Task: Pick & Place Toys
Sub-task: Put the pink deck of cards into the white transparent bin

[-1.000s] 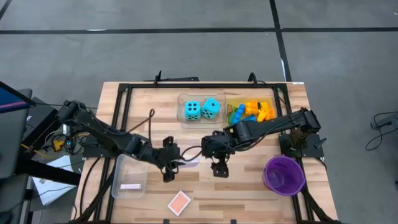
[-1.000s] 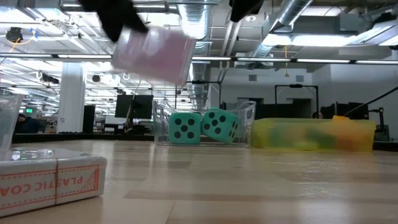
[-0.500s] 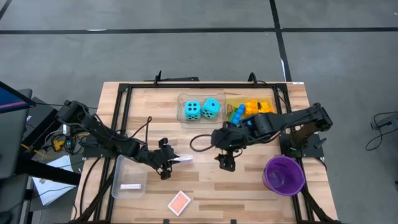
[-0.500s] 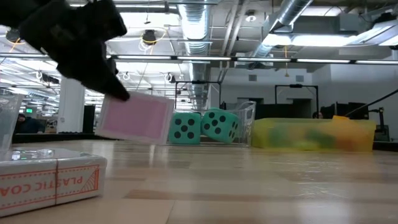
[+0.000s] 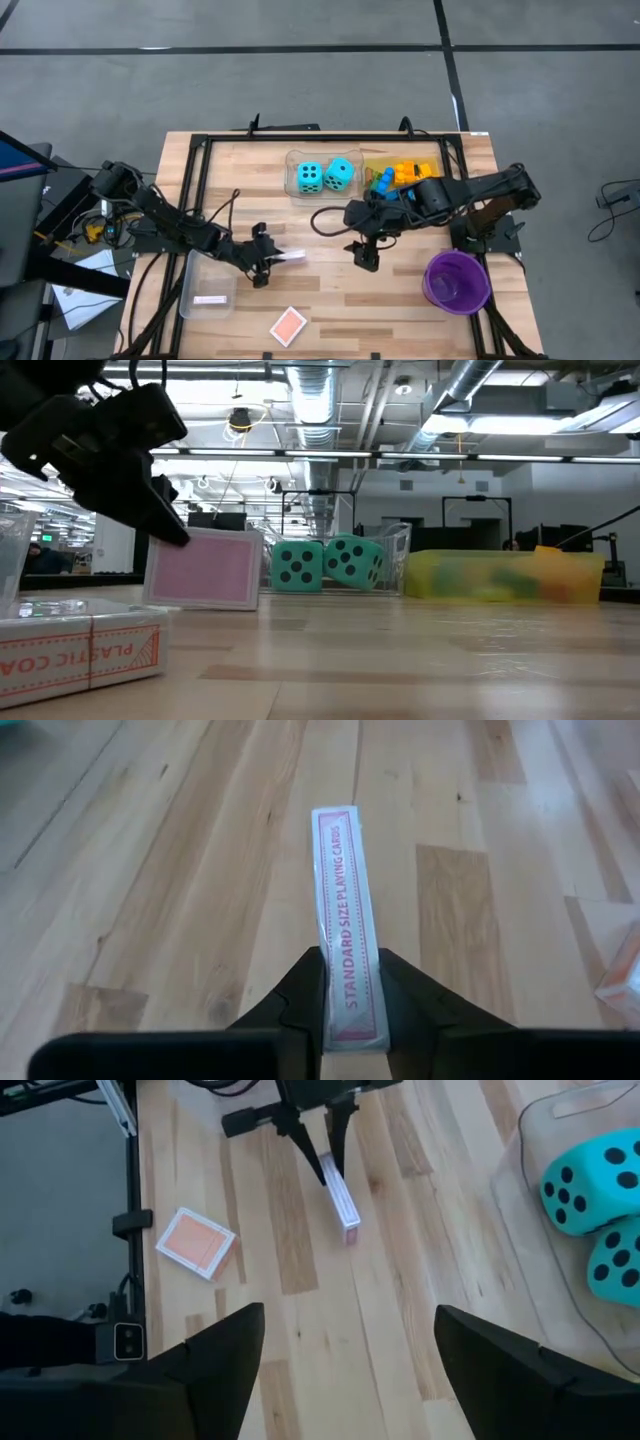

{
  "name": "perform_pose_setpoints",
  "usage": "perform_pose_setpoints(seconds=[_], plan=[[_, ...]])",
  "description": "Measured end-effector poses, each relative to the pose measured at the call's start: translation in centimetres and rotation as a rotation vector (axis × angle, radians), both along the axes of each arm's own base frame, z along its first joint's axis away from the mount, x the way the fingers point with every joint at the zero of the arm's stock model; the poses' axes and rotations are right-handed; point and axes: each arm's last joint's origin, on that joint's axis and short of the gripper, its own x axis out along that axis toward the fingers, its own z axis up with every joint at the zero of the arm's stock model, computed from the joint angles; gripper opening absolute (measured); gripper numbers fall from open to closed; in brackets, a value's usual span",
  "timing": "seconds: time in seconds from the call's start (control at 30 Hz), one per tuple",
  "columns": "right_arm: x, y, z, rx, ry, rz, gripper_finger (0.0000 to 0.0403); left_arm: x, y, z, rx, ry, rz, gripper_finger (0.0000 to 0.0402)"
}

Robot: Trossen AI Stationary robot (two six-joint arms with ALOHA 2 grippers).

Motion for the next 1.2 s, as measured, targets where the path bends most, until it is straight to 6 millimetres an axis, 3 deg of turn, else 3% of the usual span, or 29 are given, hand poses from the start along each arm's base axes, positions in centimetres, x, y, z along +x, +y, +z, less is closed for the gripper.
perform_pose_setpoints(seconds=[0.3, 0.7, 1.0, 1.1, 1.2], plan=[[0.2, 0.3, -0.1, 0.004, -0.01, 0.006, 0.0284, -0.4, -0.1, -0.5, -0.04, 0.061, -0.053, 0.0127], [0.1, 0.6, 0.0, 0.013, -0.014, 0.007, 0.0284, -0.6, 0.0, -0.7, -0.071, 0.084, -0.033, 0.0164], [-0.1, 1.1, -0.1, 0.015, -0.012, 0.021, 0.0284, -1.3, 0.1, -1.2, -0.082, 0.197, -0.077, 0.0199], [-0.1, 1.1, -0.1, 0.015, -0.009, 0.022, 0.0284, -1.9, 0.3, -0.8, -0.091, 0.226, -0.085, 0.0208], [-0.2, 1.3, -0.1, 0.013, -0.004, 0.03, 0.0284, -2.3, 0.5, 1.0, -0.114, 0.21, -0.079, 0.0218]])
